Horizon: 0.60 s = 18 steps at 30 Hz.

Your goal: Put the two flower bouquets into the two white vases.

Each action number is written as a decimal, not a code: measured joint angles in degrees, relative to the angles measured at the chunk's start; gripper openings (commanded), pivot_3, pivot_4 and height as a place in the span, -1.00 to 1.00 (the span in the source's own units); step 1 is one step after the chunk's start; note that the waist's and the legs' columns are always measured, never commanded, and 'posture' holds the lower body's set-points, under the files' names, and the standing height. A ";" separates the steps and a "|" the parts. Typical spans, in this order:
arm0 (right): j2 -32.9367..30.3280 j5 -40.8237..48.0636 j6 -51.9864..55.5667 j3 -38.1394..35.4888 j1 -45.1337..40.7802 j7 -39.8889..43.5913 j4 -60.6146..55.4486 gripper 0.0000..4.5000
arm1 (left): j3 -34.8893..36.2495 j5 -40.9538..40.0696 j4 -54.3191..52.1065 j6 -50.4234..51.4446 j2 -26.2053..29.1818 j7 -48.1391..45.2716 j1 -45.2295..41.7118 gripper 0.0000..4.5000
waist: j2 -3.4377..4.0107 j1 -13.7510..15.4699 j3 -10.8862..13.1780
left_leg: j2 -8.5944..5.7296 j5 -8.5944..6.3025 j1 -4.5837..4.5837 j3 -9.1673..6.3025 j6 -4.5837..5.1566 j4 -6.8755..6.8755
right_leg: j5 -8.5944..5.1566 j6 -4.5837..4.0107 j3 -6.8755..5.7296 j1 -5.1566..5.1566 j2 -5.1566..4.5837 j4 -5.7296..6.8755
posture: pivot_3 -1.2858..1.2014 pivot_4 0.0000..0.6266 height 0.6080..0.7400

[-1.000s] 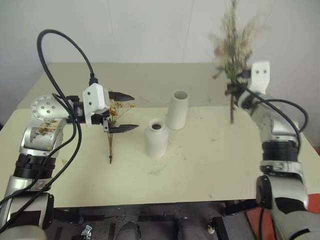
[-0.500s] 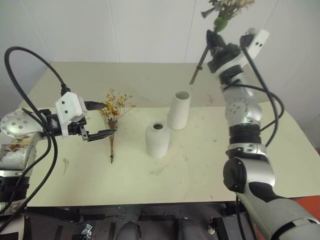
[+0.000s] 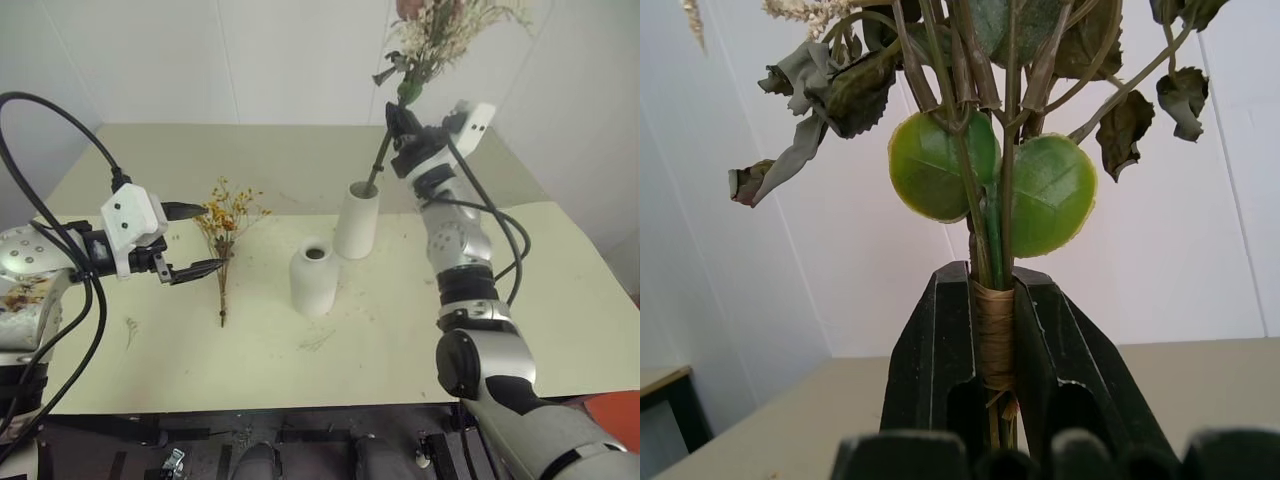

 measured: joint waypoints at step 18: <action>1.74 -2.12 -4.28 4.01 3.89 3.11 0.48 0.10 | -0.01 -0.04 -0.36 0.46 -0.09 0.58 -0.01 1.00 | 0.01 0.01 0.00 | 0.00 0.00 0.02 0.00 0.00 -0.08 | 0.00 -0.01 0.00 0.00 0.00 0.00 | 0.03 -0.52 1.00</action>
